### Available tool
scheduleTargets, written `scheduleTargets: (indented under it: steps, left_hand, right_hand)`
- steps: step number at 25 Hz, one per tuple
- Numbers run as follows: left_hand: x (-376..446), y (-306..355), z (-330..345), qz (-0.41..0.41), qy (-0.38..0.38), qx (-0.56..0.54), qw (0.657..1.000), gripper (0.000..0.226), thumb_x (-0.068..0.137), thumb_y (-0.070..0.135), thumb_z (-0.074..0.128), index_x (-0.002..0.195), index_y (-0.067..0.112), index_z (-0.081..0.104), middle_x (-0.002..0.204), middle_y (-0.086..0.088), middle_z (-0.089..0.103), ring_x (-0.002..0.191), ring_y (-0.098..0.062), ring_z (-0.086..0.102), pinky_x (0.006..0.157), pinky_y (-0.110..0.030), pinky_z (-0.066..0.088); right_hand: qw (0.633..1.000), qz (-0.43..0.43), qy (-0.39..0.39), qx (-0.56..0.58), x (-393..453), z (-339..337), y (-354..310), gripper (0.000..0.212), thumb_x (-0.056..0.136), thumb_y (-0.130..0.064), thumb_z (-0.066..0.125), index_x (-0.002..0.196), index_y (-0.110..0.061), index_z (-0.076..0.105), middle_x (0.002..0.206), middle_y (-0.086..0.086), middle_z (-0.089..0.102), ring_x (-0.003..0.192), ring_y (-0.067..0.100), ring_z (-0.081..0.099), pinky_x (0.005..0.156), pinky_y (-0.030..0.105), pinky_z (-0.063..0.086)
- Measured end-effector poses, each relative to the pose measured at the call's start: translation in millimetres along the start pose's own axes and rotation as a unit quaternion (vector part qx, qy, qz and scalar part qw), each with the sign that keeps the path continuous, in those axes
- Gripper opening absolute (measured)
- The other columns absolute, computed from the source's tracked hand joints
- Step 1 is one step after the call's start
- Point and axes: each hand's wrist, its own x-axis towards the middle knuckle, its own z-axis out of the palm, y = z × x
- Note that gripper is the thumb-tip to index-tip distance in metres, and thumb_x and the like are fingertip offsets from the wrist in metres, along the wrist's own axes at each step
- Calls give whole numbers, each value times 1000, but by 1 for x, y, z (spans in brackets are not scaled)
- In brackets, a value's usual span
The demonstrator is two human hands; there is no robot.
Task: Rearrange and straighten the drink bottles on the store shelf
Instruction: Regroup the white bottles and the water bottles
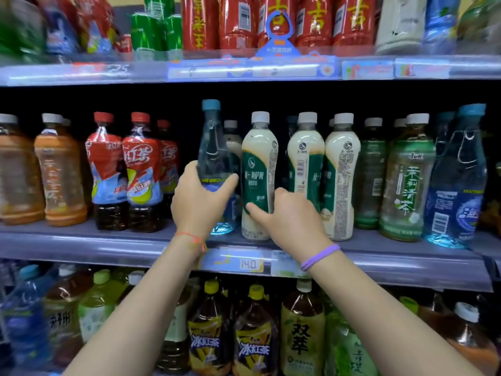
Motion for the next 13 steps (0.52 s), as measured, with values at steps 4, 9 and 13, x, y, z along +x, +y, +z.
scheduleTargets:
  steps: [4, 9, 13]
  left_hand:
    - [12, -1, -43, 96, 84, -120, 985, 42, 82, 47, 70, 110, 17, 61, 104, 3, 66, 97, -15, 61, 78, -17, 43]
    - [22, 3, -67, 132, -11, -163, 978, 27, 83, 35, 75, 103, 21, 63, 94, 12, 68, 87, 3, 62, 79, -13, 45]
    - [5, 6, -49, 114, -52, -215, 968, 27, 83, 29, 78, 104, 20, 63, 94, 15, 69, 88, 4, 65, 80, -14, 48]
  right_hand:
    - [998, 4, -20, 51, 18, 26, -20, 49, 94, -59, 49, 96, -10, 56, 84, 5, 65, 77, 27, 62, 67, 40, 53]
    - [992, -49, -29, 116, 27, 40, -42, 25, 96, -29, 49, 104, -16, 68, 102, 6, 69, 94, 29, 64, 79, 42, 53]
    - [961, 4, 277, -1, 10, 8, -15, 27, 91, -21, 57, 114, -6, 54, 107, 15, 53, 67, 33, 58, 49, 31, 35]
